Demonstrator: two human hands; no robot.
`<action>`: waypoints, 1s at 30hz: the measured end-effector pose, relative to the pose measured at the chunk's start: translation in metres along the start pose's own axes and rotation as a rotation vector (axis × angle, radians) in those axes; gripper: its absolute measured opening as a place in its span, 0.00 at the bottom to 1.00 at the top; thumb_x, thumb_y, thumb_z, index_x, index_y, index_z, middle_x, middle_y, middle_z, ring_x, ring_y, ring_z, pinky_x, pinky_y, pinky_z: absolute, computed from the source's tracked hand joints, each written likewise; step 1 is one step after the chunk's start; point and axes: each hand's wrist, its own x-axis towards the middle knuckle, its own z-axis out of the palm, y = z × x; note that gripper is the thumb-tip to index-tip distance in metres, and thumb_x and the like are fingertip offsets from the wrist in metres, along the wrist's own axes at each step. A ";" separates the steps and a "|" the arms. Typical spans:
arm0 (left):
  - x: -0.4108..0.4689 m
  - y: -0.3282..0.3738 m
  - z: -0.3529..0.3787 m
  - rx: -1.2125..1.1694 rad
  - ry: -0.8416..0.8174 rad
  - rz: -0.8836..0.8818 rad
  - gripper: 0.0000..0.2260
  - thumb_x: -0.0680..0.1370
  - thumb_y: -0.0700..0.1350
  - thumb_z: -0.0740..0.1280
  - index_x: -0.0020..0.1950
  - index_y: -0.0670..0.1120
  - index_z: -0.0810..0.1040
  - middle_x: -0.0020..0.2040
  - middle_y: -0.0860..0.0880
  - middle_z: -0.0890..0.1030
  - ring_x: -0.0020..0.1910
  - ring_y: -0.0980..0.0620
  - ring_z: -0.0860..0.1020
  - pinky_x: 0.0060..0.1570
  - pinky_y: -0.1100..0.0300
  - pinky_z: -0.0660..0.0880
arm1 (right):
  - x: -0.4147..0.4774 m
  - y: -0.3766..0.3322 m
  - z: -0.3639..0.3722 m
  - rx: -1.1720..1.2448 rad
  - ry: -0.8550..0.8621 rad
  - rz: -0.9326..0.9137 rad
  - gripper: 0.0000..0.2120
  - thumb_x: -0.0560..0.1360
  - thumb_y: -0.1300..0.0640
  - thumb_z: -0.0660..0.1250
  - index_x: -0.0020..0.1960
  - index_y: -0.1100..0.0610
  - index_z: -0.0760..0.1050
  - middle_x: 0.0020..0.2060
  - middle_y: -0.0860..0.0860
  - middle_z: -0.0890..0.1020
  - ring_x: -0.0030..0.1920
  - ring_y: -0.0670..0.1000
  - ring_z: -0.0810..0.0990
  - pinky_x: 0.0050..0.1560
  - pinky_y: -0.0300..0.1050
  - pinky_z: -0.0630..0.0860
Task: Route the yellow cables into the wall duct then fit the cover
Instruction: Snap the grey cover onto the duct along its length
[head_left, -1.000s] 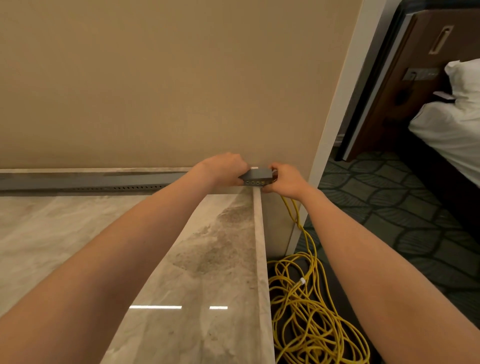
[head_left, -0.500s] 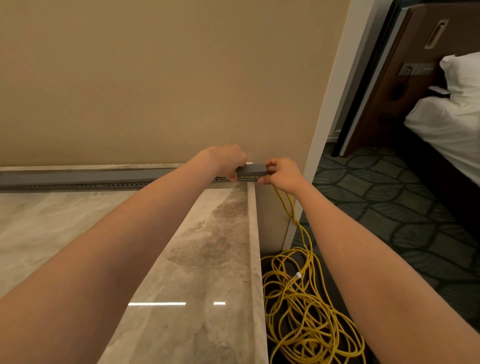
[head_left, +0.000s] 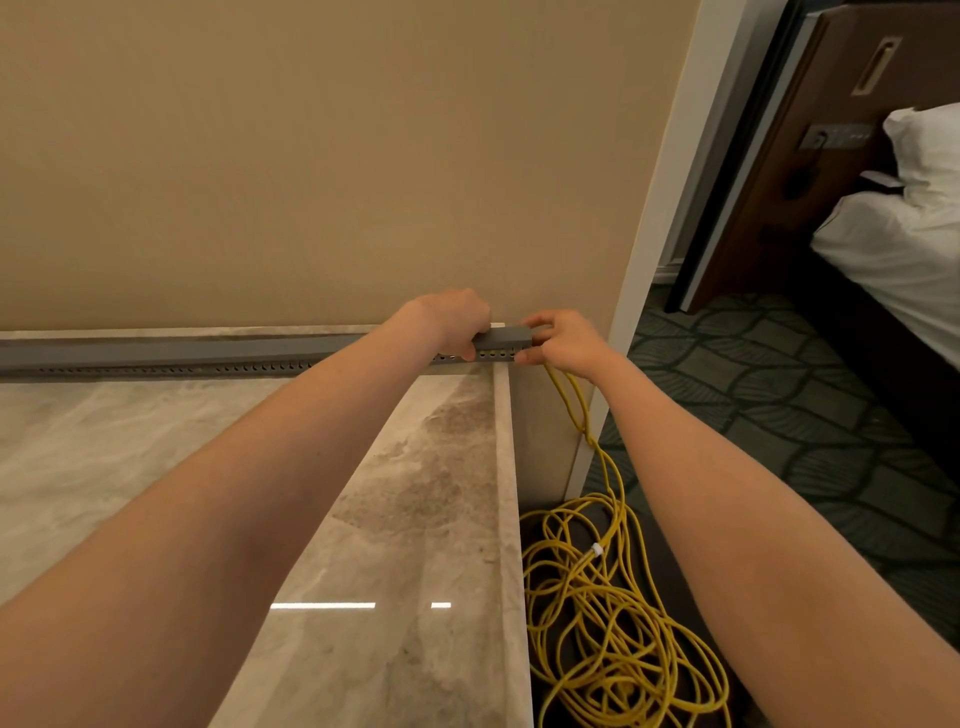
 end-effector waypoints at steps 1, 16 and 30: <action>0.000 -0.001 0.001 -0.010 -0.001 -0.003 0.13 0.78 0.43 0.65 0.61 0.39 0.77 0.59 0.39 0.78 0.58 0.40 0.76 0.53 0.53 0.72 | -0.001 -0.003 -0.003 0.007 -0.038 0.030 0.24 0.72 0.69 0.68 0.68 0.61 0.69 0.64 0.61 0.76 0.65 0.57 0.73 0.55 0.41 0.68; -0.003 -0.006 0.007 -0.071 0.020 0.012 0.12 0.79 0.42 0.64 0.59 0.38 0.76 0.57 0.38 0.78 0.51 0.40 0.76 0.50 0.52 0.72 | 0.070 -0.006 0.031 -0.199 0.134 0.414 0.21 0.64 0.51 0.55 0.50 0.56 0.79 0.46 0.56 0.82 0.50 0.59 0.82 0.59 0.58 0.75; 0.005 -0.011 0.009 -0.080 0.006 0.028 0.13 0.78 0.44 0.65 0.60 0.39 0.77 0.57 0.38 0.79 0.57 0.40 0.76 0.50 0.53 0.71 | 0.041 -0.037 0.029 -0.476 0.100 0.264 0.19 0.72 0.52 0.56 0.56 0.57 0.78 0.53 0.56 0.83 0.54 0.56 0.80 0.50 0.46 0.70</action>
